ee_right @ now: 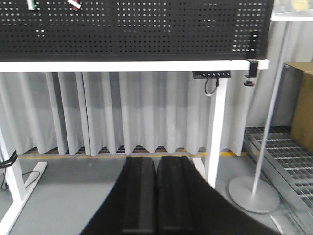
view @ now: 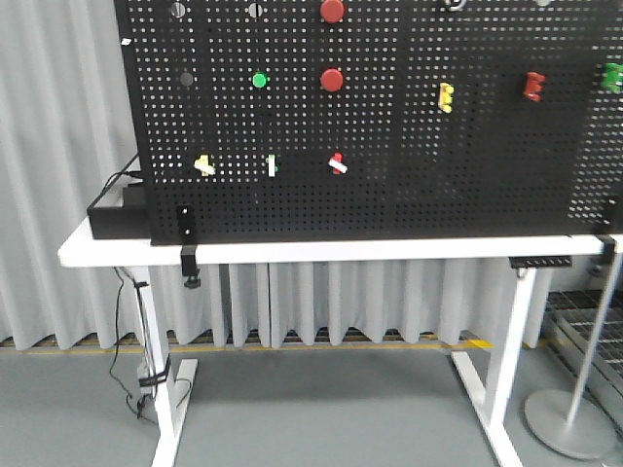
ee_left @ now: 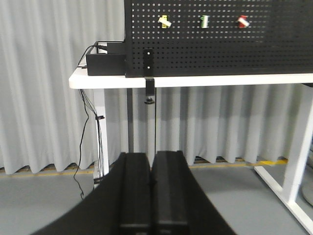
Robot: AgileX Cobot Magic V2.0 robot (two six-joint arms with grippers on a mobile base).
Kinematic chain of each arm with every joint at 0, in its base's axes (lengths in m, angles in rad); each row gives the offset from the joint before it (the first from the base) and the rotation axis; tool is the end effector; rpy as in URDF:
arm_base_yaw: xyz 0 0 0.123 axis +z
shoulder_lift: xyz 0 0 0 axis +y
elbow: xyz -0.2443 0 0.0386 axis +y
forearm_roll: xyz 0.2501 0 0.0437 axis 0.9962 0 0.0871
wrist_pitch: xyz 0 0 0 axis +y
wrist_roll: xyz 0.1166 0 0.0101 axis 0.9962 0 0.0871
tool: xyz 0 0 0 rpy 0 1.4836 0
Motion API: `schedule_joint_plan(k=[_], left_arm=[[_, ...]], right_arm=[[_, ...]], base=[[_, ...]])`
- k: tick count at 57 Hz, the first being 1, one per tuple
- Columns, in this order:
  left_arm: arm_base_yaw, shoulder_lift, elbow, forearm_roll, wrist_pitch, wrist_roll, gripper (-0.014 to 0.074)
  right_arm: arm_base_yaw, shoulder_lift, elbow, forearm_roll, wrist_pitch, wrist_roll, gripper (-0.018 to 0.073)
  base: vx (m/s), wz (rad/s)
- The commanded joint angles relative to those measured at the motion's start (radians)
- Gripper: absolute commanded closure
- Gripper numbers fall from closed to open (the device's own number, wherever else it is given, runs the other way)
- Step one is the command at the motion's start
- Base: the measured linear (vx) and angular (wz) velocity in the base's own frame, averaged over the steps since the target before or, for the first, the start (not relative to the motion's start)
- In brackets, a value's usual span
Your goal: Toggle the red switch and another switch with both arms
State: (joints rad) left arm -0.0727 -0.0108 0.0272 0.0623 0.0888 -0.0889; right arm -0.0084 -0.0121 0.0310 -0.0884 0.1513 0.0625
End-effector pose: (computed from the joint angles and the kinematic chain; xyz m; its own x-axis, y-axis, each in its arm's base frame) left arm 0.1228 -0.0083 0.1964 -0.0196 -0.0255 -0.9995 0.0666 0.9974 -0.0267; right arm 0.1227 -0.0026 0.1879 -0.0828 -0.0242 -0.9963 0.0196 0.9995 -0.0259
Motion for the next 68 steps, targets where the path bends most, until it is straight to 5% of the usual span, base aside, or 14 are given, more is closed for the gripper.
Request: schedule_joint_plan(k=[1,68], left_arm=[[0.002,-0.018,0.018,-0.005,-0.079,-0.008,0.0594],[0.002,-0.018,0.018,-0.005,-0.079,-0.008,0.0594]], right_arm=[[-0.004,-0.01,0.005,-0.012,-0.088,-0.003,0.0566],[-0.004,-0.01,0.005,-0.012,-0.088,-0.003,0.0566]], base=[[0.44,0.04],[0.31,0.02]])
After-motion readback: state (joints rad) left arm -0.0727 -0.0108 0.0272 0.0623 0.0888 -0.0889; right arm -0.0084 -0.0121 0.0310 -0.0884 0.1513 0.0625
